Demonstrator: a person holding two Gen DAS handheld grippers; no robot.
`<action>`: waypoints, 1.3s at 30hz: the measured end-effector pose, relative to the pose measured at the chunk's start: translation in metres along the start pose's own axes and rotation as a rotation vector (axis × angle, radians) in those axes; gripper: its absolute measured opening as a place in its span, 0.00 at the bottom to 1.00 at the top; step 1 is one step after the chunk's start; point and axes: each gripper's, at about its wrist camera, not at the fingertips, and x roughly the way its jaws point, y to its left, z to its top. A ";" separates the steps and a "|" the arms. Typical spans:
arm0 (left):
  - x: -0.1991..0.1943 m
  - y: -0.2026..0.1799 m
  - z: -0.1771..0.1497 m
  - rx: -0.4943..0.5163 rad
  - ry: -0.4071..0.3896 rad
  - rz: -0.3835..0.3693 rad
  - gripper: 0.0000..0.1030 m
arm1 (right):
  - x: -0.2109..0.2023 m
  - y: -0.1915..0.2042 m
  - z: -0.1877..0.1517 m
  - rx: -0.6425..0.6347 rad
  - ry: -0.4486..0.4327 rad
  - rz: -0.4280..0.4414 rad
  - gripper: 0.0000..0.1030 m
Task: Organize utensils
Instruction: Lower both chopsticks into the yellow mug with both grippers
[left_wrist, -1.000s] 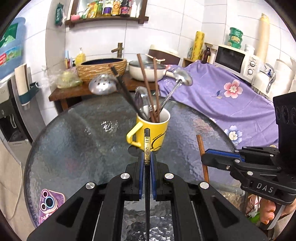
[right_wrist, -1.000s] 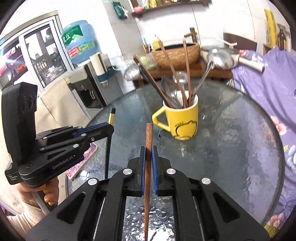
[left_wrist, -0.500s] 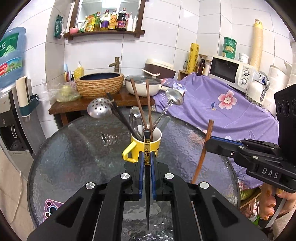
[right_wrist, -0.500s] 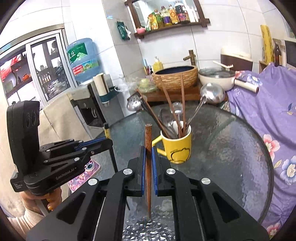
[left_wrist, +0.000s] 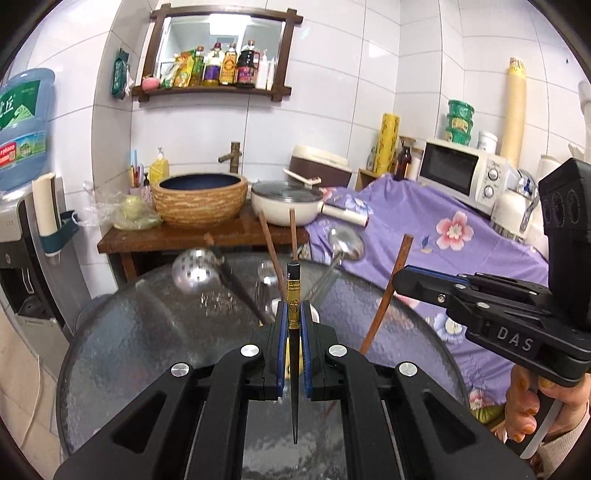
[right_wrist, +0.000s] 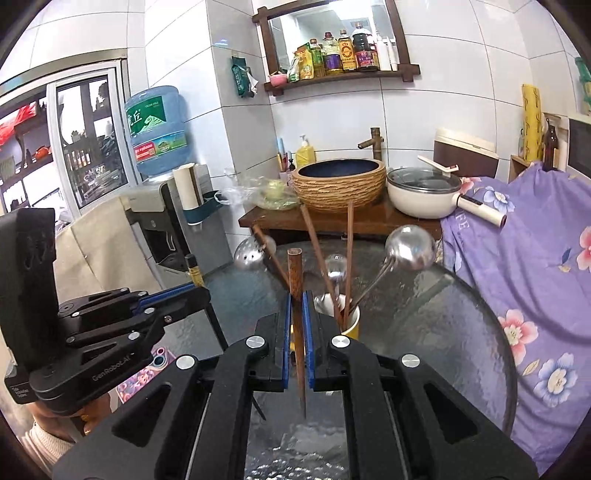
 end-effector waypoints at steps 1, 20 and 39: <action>0.000 0.000 0.005 -0.005 -0.011 -0.002 0.06 | 0.001 -0.002 0.007 -0.003 -0.001 -0.005 0.07; 0.039 0.015 0.084 -0.074 -0.181 0.032 0.06 | 0.025 -0.022 0.106 -0.012 -0.081 -0.084 0.07; 0.099 0.031 0.048 -0.074 -0.074 0.053 0.06 | 0.101 -0.051 0.057 0.039 0.059 -0.094 0.07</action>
